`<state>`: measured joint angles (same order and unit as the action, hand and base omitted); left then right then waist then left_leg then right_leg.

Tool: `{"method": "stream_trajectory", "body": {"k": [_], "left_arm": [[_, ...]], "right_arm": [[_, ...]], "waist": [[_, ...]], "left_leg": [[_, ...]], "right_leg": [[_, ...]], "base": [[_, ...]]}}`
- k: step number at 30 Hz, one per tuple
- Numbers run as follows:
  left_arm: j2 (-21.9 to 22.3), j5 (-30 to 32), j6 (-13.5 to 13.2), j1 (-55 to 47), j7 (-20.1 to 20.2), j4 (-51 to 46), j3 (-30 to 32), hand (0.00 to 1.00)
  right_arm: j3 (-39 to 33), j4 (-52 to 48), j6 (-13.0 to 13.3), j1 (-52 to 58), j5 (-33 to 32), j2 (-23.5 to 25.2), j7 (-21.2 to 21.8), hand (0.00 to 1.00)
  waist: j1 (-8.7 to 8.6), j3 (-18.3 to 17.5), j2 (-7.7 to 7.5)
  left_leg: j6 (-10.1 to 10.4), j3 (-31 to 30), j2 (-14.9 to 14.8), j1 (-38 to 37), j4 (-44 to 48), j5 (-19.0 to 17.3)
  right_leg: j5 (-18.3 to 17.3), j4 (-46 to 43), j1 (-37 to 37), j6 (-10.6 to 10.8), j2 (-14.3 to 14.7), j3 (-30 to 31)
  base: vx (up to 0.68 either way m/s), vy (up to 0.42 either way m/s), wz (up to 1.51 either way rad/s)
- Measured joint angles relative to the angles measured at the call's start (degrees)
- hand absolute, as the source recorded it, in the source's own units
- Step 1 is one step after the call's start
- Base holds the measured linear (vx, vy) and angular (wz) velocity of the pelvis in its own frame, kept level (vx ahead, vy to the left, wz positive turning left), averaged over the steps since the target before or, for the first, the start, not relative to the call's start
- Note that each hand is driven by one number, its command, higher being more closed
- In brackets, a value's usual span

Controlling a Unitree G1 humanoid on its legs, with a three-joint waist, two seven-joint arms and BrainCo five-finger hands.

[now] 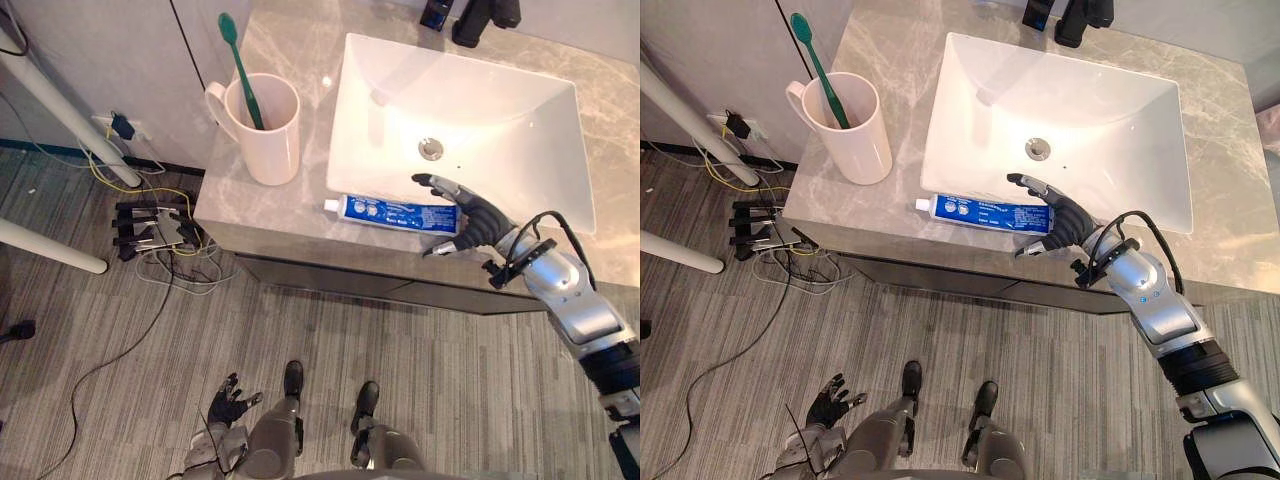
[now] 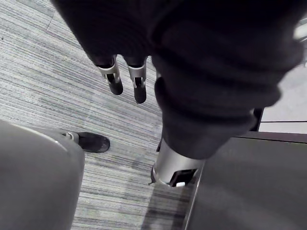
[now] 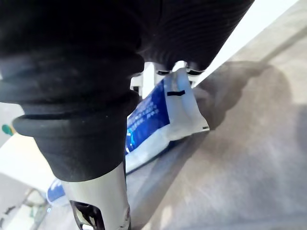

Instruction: Organize washtable

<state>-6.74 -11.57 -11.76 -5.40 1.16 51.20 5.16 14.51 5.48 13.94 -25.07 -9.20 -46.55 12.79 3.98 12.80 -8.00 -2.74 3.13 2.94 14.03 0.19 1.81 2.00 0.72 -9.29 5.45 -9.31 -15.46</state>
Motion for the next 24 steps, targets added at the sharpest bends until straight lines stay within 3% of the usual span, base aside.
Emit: {"method": "stream_trajectory", "body": {"k": [24], "left_arm": [[-0.20,-0.08,0.04,0.00,0.01,0.03,-0.58,0.00]], "right_arm": [[0.09,0.00,-0.79,-1.67,-0.41,-0.01,-0.11,0.00]], "waist": [[-0.05,-0.62,0.13]], "left_leg": [[-0.18,-1.30,0.17,1.51,-0.19,0.73]], "right_leg": [[-0.01,-0.52,-1.22,-0.01,-0.09,-0.68]], "base": [[0.00,0.000,0.02]]}}
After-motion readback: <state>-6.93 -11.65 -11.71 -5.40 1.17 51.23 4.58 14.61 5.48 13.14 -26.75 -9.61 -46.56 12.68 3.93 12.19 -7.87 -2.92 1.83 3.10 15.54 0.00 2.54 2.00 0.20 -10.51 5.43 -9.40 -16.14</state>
